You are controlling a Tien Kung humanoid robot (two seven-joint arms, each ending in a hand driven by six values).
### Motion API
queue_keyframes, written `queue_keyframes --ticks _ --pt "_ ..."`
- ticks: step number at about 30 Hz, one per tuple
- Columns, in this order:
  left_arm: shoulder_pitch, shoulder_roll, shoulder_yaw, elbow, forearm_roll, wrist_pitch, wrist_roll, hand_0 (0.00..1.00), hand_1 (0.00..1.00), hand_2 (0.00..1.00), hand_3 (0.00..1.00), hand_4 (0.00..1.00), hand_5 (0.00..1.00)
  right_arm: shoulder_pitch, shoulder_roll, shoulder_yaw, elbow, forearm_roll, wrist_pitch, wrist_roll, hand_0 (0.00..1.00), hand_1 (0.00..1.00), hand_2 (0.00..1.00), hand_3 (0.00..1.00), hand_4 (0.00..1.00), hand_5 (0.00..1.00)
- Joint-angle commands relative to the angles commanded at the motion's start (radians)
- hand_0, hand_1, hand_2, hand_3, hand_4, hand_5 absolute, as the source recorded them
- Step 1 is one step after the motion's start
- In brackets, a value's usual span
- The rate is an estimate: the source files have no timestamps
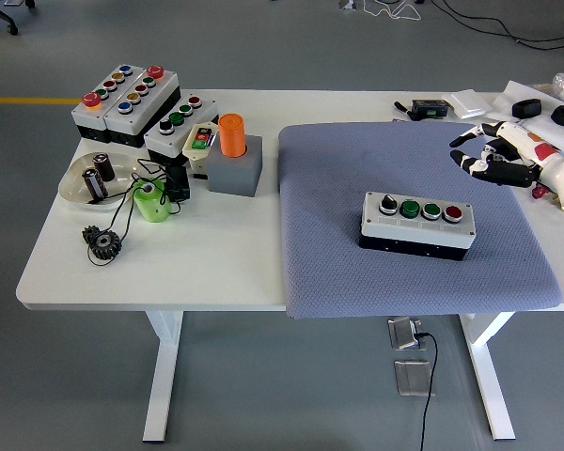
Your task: Pick up the button,place it on the desk,press the button,press the button
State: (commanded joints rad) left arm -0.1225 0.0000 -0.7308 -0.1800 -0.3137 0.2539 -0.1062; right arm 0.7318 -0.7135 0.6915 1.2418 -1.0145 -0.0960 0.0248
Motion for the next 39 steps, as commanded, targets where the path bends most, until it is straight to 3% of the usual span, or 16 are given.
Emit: queue_keyframes --ticks 5,6,12,14,21,29,36,37,39 --pt "-0.003 0.0 0.002 0.0 0.0 0.0 0.0 0.676 0.747 0.772 0.583 0.364 0.95 -0.043 0.005 0.131 -0.023 0.208 0.054 0.011 0.665 0.609 0.692 0.844 0.67 0.558" --pt "-0.004 0.0 0.002 0.0 0.001 0.0 0.0 0.676 0.747 0.772 0.583 0.364 0.95 -0.048 0.004 0.156 -0.031 0.247 0.06 0.014 0.752 0.716 0.796 0.831 0.672 0.553" --pt "-0.006 0.0 0.003 0.0 0.001 -0.001 0.001 0.676 0.747 0.773 0.583 0.364 0.951 -0.063 -0.007 0.251 -0.097 0.5 0.059 0.041 0.752 0.716 0.796 0.831 0.672 0.553" --pt "-0.007 0.0 0.005 0.0 -0.002 -0.001 0.0 0.676 0.747 0.773 0.583 0.364 0.951 -0.072 -0.011 0.28 -0.134 0.592 0.054 0.051 0.796 0.768 0.827 0.827 0.671 0.556" --pt "-0.008 0.0 -0.001 0.0 0.006 0.0 0.001 0.676 0.746 0.773 0.583 0.363 0.95 -0.095 -0.011 0.319 -0.199 0.884 0.044 0.073 0.807 0.779 0.835 0.821 0.666 0.559" --pt "-0.003 0.0 -0.007 0.0 0.018 0.003 0.002 0.676 0.746 0.773 0.583 0.363 0.951 -0.123 -0.013 0.339 -0.213 1.216 0.059 0.053 0.81 0.78 0.826 0.812 0.665 0.56" --pt "0.004 0.0 0.004 0.0 0.02 0.006 0.004 0.675 0.746 0.773 0.586 0.364 0.955 -0.136 -0.017 0.352 -0.214 1.246 0.056 0.048 0.814 0.777 0.822 0.806 0.659 0.56" --pt "0.005 0.0 0.005 0.0 0.02 0.006 0.004 0.675 0.745 0.773 0.586 0.364 0.955 -0.137 -0.016 0.352 -0.214 1.246 0.055 0.048 0.869 0.788 0.819 0.802 0.654 0.558" --pt "0.007 0.0 0.006 0.0 0.022 0.006 0.005 0.675 0.745 0.773 0.586 0.364 0.955 -0.138 -0.016 0.353 -0.214 1.246 0.053 0.049 0.869 0.788 0.819 0.802 0.654 0.558"
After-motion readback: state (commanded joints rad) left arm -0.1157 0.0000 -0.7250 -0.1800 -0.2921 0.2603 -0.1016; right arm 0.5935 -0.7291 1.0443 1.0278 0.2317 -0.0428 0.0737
